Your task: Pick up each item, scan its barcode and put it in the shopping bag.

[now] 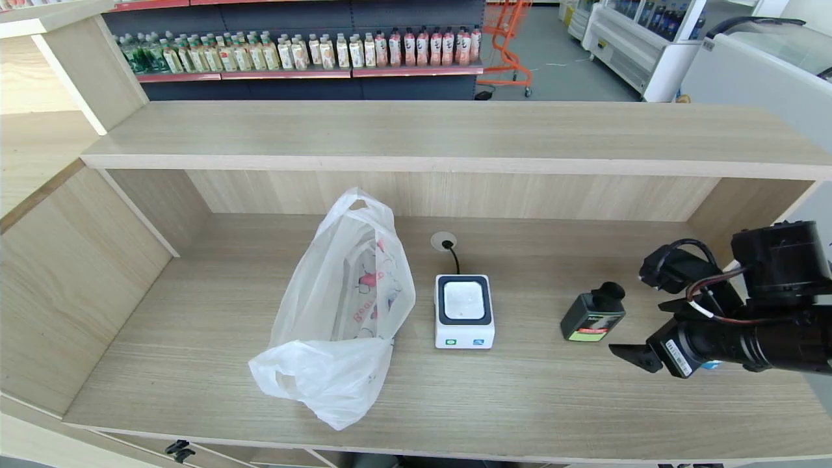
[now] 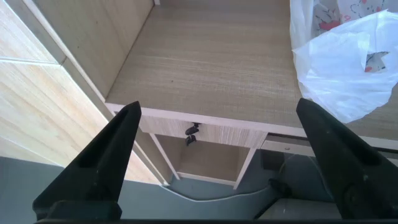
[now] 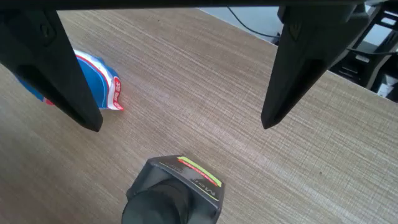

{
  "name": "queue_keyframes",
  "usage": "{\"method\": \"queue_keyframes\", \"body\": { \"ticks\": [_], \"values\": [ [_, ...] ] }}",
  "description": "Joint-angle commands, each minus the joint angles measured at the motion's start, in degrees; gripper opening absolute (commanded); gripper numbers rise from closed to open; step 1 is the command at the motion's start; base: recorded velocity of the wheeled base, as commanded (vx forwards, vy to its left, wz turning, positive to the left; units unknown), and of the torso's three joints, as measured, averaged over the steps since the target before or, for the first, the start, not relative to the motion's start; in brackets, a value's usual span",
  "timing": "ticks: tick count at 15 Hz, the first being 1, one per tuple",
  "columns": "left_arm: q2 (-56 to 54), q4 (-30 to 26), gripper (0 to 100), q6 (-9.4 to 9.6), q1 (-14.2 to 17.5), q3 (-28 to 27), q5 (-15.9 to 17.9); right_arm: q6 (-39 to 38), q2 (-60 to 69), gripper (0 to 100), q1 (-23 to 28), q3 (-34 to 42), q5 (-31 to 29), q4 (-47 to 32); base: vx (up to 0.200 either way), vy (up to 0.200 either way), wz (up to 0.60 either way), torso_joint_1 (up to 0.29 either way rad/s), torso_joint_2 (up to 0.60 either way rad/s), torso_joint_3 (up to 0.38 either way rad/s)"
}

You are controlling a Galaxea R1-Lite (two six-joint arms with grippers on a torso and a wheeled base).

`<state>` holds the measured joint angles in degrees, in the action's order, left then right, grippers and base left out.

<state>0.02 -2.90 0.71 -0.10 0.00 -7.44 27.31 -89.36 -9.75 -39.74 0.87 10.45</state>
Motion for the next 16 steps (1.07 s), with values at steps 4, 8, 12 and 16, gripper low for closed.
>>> {"method": "queue_keyframes", "body": {
  "ticks": [4, 8, 12, 16],
  "values": [
    [-0.02, 0.00, 100, 0.00, 0.01, 0.00, -0.03, 0.47, -6.62, 100, -0.18, -0.07, 0.01, 5.72, 0.000, 0.000, 0.00, 0.000, 0.00, 0.000],
    [-0.02, 0.00, 100, 0.00, 0.01, 0.00, -0.03, 0.55, -10.75, 100, -0.27, -1.04, 0.10, 10.73, 0.000, 0.000, 0.00, 0.000, 0.00, 0.000],
    [-0.02, 0.00, 100, 0.00, 0.01, 0.00, -0.03, 1.96, -13.91, 100, -0.97, -2.45, 0.45, 12.40, 0.000, 0.000, 0.00, 0.000, 0.00, 0.000],
    [-0.02, 0.00, 100, 0.00, 0.01, 0.00, -0.03, 1.87, -16.02, 100, -1.76, -5.08, 0.54, 12.49, 0.000, 0.000, 0.00, 0.000, 0.00, 0.000]
  ]
}}
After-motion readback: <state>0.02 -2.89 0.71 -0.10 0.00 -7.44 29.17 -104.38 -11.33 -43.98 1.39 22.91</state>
